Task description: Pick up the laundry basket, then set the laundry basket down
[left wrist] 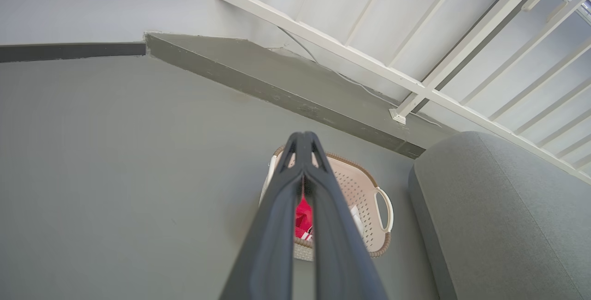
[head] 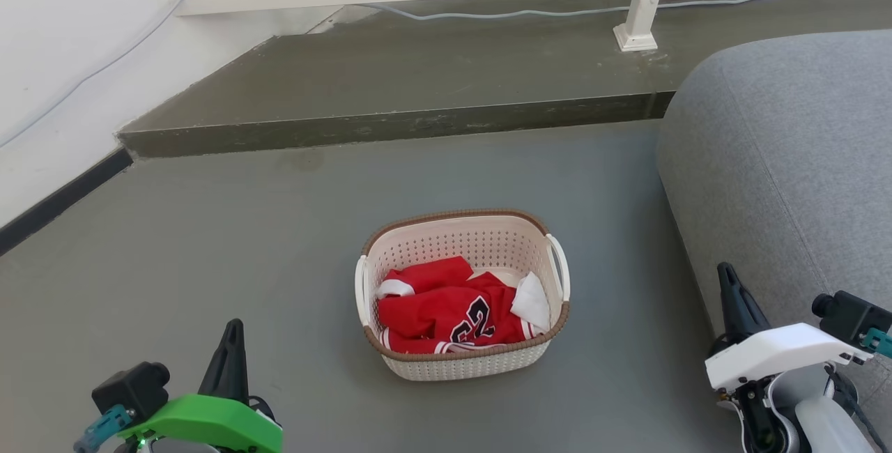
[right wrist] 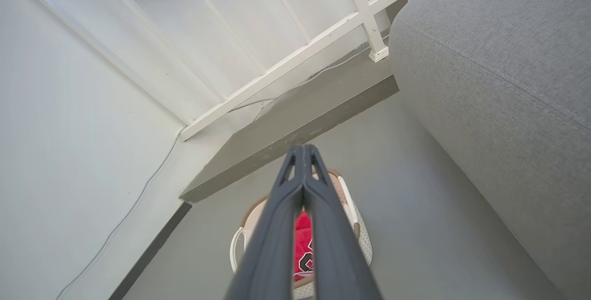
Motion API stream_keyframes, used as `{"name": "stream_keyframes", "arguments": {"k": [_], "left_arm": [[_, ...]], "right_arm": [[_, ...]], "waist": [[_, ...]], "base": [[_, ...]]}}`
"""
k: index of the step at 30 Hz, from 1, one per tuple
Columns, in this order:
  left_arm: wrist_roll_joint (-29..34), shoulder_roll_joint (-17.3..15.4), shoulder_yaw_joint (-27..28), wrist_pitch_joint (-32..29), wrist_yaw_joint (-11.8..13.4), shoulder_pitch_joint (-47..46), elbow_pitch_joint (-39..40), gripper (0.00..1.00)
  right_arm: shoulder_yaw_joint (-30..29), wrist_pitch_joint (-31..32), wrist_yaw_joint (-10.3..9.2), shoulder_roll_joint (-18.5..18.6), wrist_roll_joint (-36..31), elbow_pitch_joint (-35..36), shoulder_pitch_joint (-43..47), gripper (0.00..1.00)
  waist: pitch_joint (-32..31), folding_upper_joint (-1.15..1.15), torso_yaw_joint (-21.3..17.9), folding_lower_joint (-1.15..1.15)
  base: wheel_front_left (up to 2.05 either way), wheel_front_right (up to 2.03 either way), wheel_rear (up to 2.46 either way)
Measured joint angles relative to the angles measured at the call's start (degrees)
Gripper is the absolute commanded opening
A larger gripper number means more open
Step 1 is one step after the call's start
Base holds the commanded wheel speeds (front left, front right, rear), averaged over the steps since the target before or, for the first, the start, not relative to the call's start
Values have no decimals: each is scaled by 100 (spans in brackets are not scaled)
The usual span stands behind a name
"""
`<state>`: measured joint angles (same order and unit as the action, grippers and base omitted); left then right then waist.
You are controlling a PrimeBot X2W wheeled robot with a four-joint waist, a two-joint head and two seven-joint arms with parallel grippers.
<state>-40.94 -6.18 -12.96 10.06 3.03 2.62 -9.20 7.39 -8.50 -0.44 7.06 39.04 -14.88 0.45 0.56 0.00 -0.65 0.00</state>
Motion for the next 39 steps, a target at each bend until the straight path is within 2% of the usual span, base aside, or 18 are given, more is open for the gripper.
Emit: {"name": "stream_keyframes", "arguments": {"k": [39], "left_arm": [[-2708,22,671,-687,-439,-157,-283,0]], "right_arm": [[-734,730,348,-236,2632,-54,-165,0]], "waist": [[-19,0,31,0]], "base": [[0,0,0]]}}
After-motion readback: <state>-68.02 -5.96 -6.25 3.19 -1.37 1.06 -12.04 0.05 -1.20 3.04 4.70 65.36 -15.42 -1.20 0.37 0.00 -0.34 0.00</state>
